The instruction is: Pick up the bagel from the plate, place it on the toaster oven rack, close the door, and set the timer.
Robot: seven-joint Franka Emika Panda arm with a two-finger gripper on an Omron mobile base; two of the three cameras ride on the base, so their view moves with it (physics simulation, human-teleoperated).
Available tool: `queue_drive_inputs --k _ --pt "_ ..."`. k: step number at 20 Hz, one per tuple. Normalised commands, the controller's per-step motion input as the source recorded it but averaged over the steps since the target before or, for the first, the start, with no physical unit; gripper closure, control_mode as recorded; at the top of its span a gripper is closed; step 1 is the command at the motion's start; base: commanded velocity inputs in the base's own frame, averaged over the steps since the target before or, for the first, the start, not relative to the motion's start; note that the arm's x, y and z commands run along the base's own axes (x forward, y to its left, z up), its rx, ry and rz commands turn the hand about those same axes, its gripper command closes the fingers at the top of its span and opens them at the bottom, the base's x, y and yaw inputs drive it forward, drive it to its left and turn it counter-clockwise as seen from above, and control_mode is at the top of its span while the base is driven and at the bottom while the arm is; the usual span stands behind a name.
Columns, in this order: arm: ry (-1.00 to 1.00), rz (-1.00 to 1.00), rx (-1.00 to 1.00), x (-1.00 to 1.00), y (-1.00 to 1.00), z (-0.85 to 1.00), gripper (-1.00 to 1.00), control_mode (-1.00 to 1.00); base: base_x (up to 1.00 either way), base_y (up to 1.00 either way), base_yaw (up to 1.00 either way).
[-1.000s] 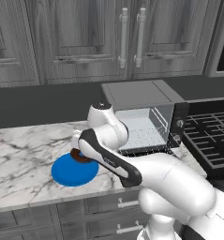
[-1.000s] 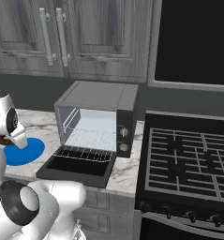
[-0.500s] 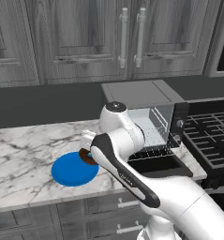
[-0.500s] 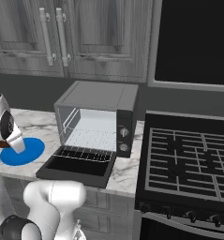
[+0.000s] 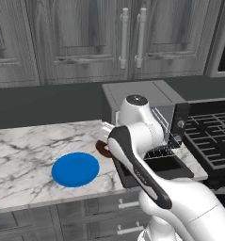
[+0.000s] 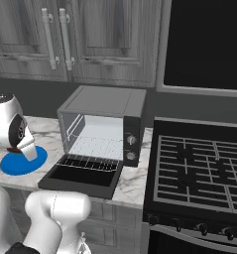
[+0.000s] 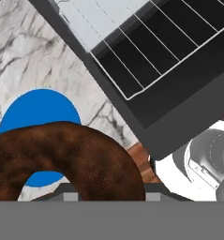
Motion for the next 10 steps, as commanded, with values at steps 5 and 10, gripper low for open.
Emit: queue_drive_inputs --k 5,10 --pt "-0.05 -0.01 0.0 0.0 -0.44 0.0 1.0 -1.0 0.0 0.0 0.0" --pt "0.0 0.05 -0.06 0.0 -0.3 0.0 1.0 -1.0 0.0 0.0 0.0"
